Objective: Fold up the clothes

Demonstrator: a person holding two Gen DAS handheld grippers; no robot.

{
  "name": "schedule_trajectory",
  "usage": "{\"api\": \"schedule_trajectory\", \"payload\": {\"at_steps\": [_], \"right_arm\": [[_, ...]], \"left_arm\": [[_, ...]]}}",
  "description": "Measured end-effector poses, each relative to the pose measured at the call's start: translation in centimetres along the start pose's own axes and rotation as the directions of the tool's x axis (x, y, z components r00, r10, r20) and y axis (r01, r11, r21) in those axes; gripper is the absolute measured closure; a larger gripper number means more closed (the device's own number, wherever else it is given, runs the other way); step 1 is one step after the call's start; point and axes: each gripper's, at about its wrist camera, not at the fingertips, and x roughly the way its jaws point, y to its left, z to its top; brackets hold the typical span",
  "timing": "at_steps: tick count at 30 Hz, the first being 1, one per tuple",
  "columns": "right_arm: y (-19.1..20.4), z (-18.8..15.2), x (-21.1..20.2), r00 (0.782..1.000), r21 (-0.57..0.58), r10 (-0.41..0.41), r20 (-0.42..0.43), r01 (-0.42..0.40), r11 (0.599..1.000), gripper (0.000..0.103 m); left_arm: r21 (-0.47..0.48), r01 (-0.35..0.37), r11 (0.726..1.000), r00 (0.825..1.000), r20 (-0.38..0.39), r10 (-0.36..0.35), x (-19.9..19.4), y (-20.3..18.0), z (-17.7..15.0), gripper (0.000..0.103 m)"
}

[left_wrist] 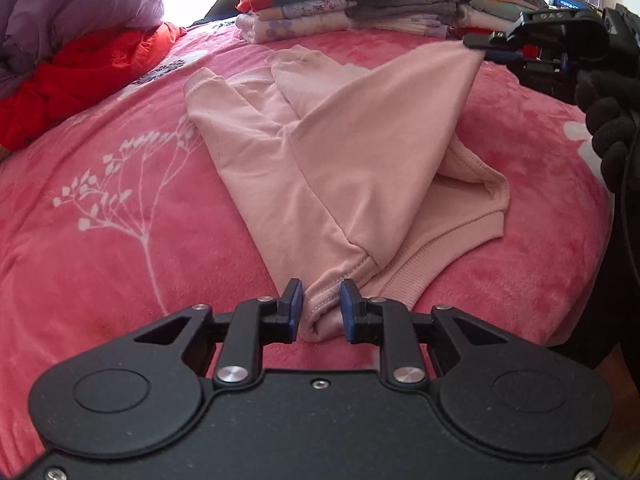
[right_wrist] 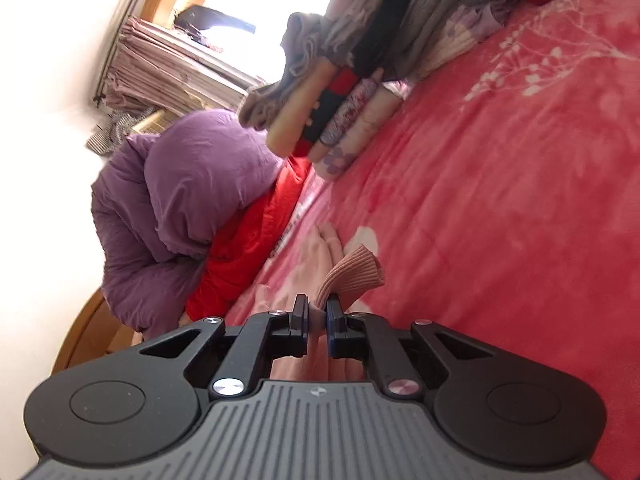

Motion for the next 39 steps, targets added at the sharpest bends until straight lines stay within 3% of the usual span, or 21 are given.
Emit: {"api": "schedule_trajectory", "payload": {"at_steps": [3, 6, 9, 13, 17, 23, 24, 26, 31, 33, 37, 38, 39], "right_arm": [[1.1, -0.1, -0.8, 0.999, -0.032, 0.032, -0.011, -0.032, 0.999, 0.092], [1.2, -0.6, -0.5, 0.999, -0.058, -0.003, -0.044, 0.001, 0.998, 0.092], [0.3, -1.3, 0.2, 0.994, -0.053, -0.075, -0.082, 0.071, 0.996, 0.092], [0.1, -1.5, 0.2, 0.994, -0.041, -0.08, -0.077, 0.077, 0.996, 0.092], [0.2, -1.4, 0.1, 0.995, -0.036, -0.073, -0.063, 0.071, 0.997, 0.092], [0.9, -1.2, -0.5, 0.997, -0.049, -0.048, -0.062, 0.045, 0.998, 0.092], [1.0, -1.1, -0.6, 0.997, -0.053, -0.038, -0.063, 0.034, 0.998, 0.092], [1.2, -1.0, -0.7, 0.997, -0.066, -0.035, -0.066, 0.03, 0.997, 0.092], [1.0, -0.8, -0.2, 0.997, -0.042, -0.017, -0.069, 0.014, 0.999, 0.092], [1.2, -0.7, 0.1, 0.997, -0.037, -0.003, -0.071, 0.0, 0.999, 0.092], [1.5, -0.7, 0.6, 0.997, -0.049, 0.004, -0.077, -0.008, 0.999, 0.092], [1.4, -0.7, 0.6, 0.997, -0.049, 0.004, -0.078, -0.008, 0.999, 0.092], [1.4, -0.6, 0.5, 0.997, -0.048, 0.006, -0.075, -0.01, 0.999, 0.092]], "left_arm": [[-0.016, 0.023, 1.0, 1.0, -0.005, -0.023, -0.1, 0.6, 0.0, 0.084], [-0.064, 0.031, 0.997, 0.999, 0.013, -0.031, -1.2, 1.7, 0.3, 0.083], [-0.16, -0.029, 0.987, 0.993, 0.111, 0.047, -2.4, 3.6, 1.9, 0.083], [-0.201, -0.116, 0.973, 0.978, 0.15, 0.148, -0.3, 5.7, 5.3, 0.083], [-0.224, -0.101, 0.969, 0.978, 0.157, 0.138, 3.1, 7.8, 8.2, 0.083], [-0.255, -0.006, 0.967, 0.979, 0.195, 0.058, 7.6, 9.1, 11.8, 0.083], [-0.234, 0.001, 0.972, 0.979, 0.201, 0.047, 8.2, 8.9, 12.5, 0.08], [-0.195, -0.015, 0.981, 0.979, 0.197, 0.054, 9.5, 8.3, 13.7, 0.057], [-0.157, -0.083, 0.984, 0.984, 0.141, 0.105, 12.3, 7.7, 15.2, 0.056], [-0.144, -0.111, 0.983, 0.984, 0.124, 0.129, 13.1, 7.4, 15.5, 0.058], [-0.153, -0.166, 0.974, 0.976, 0.114, 0.184, 13.7, 7.5, 15.7, 0.092], [-0.169, -0.159, 0.973, 0.975, 0.125, 0.181, 13.4, 7.7, 15.7, 0.098], [-0.182, -0.155, 0.971, 0.974, 0.137, 0.181, 13.1, 7.7, 15.8, 0.098]]}}
